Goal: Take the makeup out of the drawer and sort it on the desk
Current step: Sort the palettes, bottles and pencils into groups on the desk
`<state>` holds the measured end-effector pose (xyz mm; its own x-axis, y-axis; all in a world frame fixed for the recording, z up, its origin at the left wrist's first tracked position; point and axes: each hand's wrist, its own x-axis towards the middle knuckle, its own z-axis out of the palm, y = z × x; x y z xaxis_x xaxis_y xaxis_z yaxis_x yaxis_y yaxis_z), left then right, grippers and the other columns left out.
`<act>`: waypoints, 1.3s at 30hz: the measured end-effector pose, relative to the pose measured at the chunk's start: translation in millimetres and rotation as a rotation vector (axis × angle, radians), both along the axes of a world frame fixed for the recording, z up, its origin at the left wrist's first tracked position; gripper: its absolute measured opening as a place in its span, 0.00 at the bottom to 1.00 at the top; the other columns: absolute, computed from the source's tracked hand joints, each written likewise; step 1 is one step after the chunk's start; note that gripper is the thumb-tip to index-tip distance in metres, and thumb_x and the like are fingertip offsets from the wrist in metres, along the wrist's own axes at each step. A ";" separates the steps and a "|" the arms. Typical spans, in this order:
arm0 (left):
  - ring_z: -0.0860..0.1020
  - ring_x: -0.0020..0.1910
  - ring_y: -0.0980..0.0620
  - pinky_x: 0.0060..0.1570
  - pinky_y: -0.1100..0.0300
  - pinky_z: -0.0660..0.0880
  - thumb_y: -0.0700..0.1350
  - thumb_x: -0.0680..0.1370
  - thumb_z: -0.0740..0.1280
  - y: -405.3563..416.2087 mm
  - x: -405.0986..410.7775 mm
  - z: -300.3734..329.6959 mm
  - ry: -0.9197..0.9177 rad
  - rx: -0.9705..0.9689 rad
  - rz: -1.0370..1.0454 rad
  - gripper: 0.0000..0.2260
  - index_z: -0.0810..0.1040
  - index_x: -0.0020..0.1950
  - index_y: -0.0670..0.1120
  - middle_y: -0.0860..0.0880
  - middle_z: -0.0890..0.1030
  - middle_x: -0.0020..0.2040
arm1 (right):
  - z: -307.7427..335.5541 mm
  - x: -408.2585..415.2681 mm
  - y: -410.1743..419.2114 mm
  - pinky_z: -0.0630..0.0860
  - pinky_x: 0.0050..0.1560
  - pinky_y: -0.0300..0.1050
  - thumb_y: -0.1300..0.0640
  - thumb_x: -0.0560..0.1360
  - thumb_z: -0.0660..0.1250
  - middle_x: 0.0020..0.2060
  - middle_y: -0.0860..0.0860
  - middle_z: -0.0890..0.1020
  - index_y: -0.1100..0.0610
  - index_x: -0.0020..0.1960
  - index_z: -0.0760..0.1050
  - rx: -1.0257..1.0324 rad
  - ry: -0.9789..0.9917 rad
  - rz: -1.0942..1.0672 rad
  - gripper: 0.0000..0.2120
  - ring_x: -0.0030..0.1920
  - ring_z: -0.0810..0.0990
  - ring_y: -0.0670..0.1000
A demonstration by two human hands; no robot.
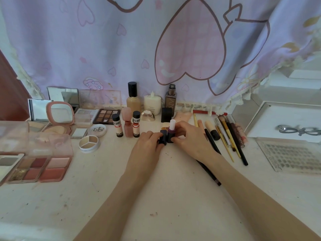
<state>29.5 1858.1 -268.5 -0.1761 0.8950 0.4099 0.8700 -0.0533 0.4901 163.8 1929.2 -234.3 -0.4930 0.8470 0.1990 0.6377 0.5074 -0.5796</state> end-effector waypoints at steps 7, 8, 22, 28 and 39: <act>0.71 0.54 0.46 0.51 0.61 0.64 0.39 0.76 0.65 -4.8 1.2 4.4 -0.047 -0.037 -0.017 0.18 0.70 0.66 0.44 0.45 0.75 0.54 | -3.0 11.7 4.7 0.57 0.72 0.56 0.58 0.73 0.68 0.48 0.41 0.77 0.52 0.60 0.74 0.011 0.049 0.005 0.15 0.49 0.72 0.37; 0.70 0.56 0.47 0.54 0.62 0.63 0.41 0.77 0.64 -7.1 1.2 5.1 -0.048 -0.051 -0.011 0.20 0.68 0.68 0.45 0.46 0.74 0.56 | 0.6 16.9 5.5 0.65 0.68 0.50 0.59 0.74 0.67 0.48 0.42 0.77 0.53 0.60 0.75 0.020 0.089 -0.023 0.14 0.48 0.73 0.38; 0.57 0.70 0.52 0.66 0.59 0.54 0.51 0.81 0.50 -24.7 0.6 1.1 0.272 -0.242 0.109 0.20 0.60 0.72 0.48 0.51 0.60 0.71 | 4.8 50.8 22.1 0.73 0.46 0.49 0.50 0.76 0.60 0.45 0.55 0.80 0.59 0.49 0.75 0.189 -0.498 -0.351 0.12 0.46 0.79 0.55; 0.70 0.63 0.48 0.60 0.53 0.67 0.50 0.79 0.50 -23.8 0.2 -1.5 0.296 -0.251 0.115 0.20 0.71 0.65 0.44 0.48 0.72 0.63 | 4.2 46.0 20.9 0.67 0.44 0.47 0.51 0.77 0.57 0.42 0.55 0.79 0.58 0.42 0.73 0.198 -0.609 -0.369 0.12 0.45 0.78 0.56; 0.63 0.67 0.52 0.64 0.58 0.58 0.48 0.80 0.51 -24.9 -4.8 -2.2 0.155 -0.166 0.092 0.18 0.63 0.70 0.49 0.52 0.67 0.68 | 31.0 68.6 4.7 0.70 0.37 0.39 0.53 0.77 0.62 0.38 0.50 0.78 0.59 0.47 0.74 -0.058 0.416 -0.507 0.09 0.36 0.74 0.47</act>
